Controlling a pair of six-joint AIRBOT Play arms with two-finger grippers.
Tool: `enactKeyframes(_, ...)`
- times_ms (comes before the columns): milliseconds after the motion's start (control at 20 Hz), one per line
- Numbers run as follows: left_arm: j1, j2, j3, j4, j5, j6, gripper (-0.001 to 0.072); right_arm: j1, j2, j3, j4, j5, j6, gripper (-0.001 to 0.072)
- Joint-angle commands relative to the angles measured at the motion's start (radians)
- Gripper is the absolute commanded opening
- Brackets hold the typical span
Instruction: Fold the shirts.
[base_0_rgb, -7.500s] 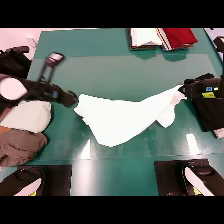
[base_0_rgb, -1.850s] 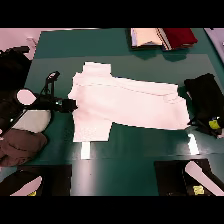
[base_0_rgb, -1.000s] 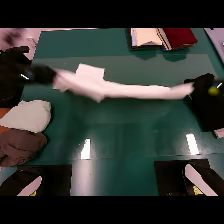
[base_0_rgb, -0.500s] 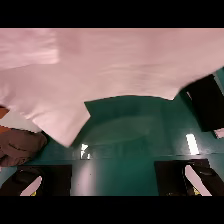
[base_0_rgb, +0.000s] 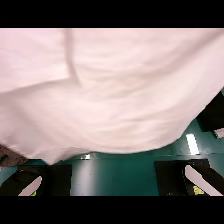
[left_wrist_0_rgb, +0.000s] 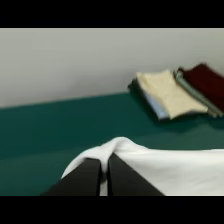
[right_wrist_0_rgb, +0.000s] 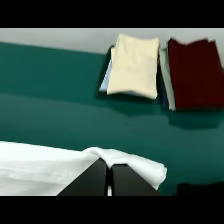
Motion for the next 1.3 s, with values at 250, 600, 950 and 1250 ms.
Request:
enactKeyframes(250,0.0,-0.481,-0.336,0.047,0.127,-0.032,0.0031,0.036,-0.354,-0.404,0.001,-0.083,0.003,0.0014)
enactKeyframes(600,0.089,-0.706,-0.278,-0.042,0.241,-0.057,0.0031,0.06,-0.644,-0.233,0.005,-0.195,0.004,0.0015)
enactKeyframes(950,0.133,-0.7,-0.313,-0.109,-0.008,0.083,0.0031,0.053,-0.603,-0.292,-0.106,-0.132,-0.056,0.0015)
enactKeyframes(1250,0.133,-0.707,-0.496,-0.147,0.074,0.082,0.0032,0.086,-0.601,-0.507,-0.093,-0.19,-0.055,0.0016)
